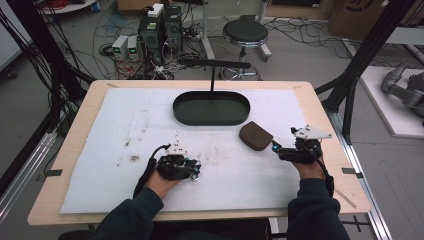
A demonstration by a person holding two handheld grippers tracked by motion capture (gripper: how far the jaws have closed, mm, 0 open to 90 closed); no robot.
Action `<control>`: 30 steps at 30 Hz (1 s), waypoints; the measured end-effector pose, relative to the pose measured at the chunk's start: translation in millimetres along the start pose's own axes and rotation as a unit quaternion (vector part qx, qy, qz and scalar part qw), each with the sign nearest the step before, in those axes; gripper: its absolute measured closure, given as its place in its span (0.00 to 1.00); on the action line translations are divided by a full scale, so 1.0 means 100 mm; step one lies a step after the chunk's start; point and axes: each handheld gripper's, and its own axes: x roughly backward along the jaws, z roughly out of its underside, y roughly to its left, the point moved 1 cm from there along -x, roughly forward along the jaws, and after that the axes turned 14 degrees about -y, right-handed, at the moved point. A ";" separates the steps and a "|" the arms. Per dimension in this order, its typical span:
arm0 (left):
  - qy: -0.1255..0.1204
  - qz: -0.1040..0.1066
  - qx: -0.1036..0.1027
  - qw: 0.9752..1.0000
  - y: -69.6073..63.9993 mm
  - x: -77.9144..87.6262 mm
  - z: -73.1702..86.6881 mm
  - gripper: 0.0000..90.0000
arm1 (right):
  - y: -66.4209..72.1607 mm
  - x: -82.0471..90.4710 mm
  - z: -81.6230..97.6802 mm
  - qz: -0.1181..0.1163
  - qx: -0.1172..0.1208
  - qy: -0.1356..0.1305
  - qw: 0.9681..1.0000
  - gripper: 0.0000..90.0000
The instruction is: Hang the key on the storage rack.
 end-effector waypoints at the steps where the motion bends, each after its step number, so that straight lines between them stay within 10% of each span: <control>1: 0.001 0.001 0.000 1.000 0.01 0.01 -0.01 0.78 | 0.00 0.00 0.00 -0.001 0.001 0.000 1.000 0.18; 13: -0.001 -0.011 0.044 0.999 0.22 0.20 0.00 0.84 | 0.00 -0.01 0.00 -0.002 0.001 0.002 1.000 0.19; 30: 0.016 0.011 0.046 0.999 0.23 0.18 0.01 0.97 | 0.00 -0.01 0.01 -0.003 0.000 0.002 1.000 0.19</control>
